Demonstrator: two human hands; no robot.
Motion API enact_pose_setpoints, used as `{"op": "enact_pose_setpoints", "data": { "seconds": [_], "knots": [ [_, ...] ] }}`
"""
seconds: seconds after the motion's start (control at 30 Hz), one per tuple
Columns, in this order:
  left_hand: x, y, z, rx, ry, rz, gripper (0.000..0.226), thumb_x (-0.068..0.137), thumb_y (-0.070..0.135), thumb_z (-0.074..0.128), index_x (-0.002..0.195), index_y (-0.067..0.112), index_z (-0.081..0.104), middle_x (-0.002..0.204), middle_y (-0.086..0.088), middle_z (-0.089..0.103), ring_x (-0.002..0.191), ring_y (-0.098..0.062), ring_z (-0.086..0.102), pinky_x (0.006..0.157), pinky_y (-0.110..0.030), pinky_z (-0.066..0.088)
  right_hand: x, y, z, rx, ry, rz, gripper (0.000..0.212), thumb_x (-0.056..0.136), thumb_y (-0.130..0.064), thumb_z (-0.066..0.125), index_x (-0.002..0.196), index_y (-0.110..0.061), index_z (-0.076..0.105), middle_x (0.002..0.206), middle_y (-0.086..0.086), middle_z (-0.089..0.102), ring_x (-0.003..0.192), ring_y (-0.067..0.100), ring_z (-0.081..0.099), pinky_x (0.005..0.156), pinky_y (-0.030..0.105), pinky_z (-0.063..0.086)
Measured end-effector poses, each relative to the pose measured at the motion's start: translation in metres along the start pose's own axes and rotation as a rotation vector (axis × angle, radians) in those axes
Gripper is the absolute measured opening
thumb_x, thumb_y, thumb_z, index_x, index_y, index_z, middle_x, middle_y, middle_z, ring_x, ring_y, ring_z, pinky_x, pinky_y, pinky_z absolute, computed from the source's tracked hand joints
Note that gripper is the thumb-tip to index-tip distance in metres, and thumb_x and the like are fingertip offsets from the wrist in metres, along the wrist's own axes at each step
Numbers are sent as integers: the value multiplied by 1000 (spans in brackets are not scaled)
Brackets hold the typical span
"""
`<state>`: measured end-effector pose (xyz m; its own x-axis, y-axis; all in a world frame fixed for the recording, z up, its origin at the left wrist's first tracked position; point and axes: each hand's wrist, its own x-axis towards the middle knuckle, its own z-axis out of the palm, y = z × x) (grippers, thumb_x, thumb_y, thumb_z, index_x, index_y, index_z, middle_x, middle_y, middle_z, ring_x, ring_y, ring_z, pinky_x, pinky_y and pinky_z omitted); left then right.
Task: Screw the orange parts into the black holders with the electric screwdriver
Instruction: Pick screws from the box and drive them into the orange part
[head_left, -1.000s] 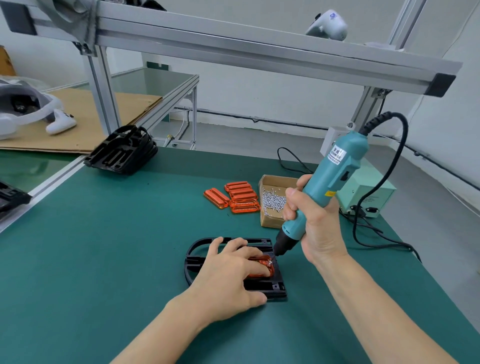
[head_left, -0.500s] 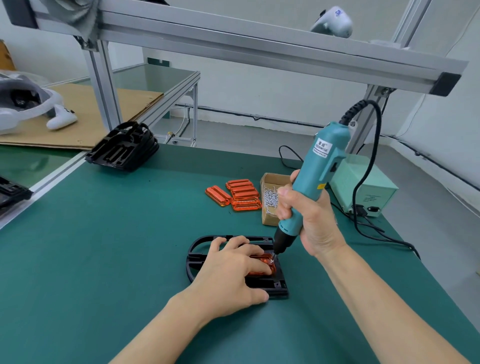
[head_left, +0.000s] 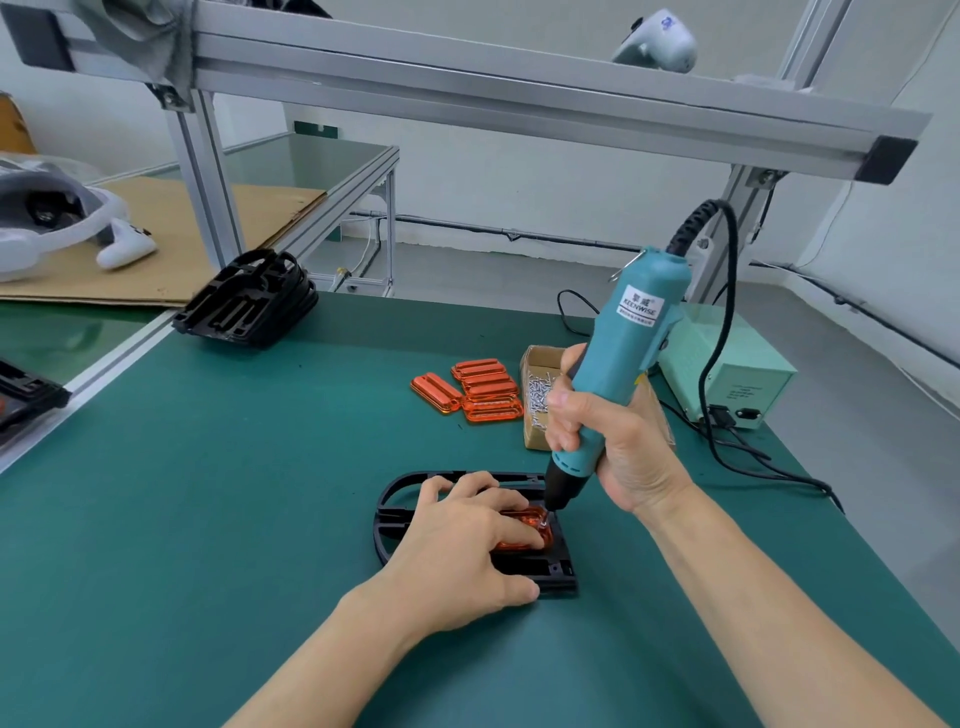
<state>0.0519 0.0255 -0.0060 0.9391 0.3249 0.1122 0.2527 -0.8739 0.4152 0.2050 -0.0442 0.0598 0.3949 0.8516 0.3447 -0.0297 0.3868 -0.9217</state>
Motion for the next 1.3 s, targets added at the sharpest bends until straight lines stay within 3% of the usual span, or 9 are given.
{"op": "enact_pose_setpoints", "data": {
  "seconds": [0.6, 0.77, 1.03, 1.17, 1.3],
  "knots": [
    [0, 1, -3, 0, -22, -18, 45, 76, 52, 63, 120, 46, 60, 143, 25, 37, 134, -4, 16, 107, -35, 7, 7, -24, -1, 118, 105, -38, 22, 72, 1, 59, 78, -20, 60, 50, -2, 42, 40, 12, 38, 47, 23, 39],
    [-2, 0, -1, -8, -4, -13, 45, 76, 55, 61, 120, 46, 59, 143, 26, 37, 135, -2, 14, 108, -33, 3, 21, -52, -15, 210, 252, -144, 18, 77, -3, 58, 83, -20, 54, 53, -5, 42, 45, 10, 40, 51, 22, 41],
    [-3, 2, -6, -42, -33, -9, 44, 78, 57, 59, 119, 43, 60, 141, 27, 37, 135, 2, 13, 109, -30, -1, -9, -19, -34, 307, 533, -236, 19, 79, -5, 63, 80, -23, 54, 57, -5, 42, 49, 11, 43, 55, 22, 44],
    [10, 8, -19, -190, 13, -13, 41, 72, 62, 58, 103, 38, 70, 119, 30, 53, 122, 7, 33, 108, -31, 13, -23, -10, -43, 276, 607, -256, 21, 79, -5, 63, 77, -25, 57, 57, -4, 42, 50, 12, 43, 55, 24, 44],
    [48, 10, -35, -301, 163, -60, 17, 82, 41, 64, 90, 29, 74, 97, 21, 65, 103, -1, 55, 104, -36, 35, -24, -13, -49, 261, 641, -302, 21, 80, -7, 63, 77, -27, 58, 57, -5, 41, 50, 12, 42, 56, 25, 43]
  ]
}}
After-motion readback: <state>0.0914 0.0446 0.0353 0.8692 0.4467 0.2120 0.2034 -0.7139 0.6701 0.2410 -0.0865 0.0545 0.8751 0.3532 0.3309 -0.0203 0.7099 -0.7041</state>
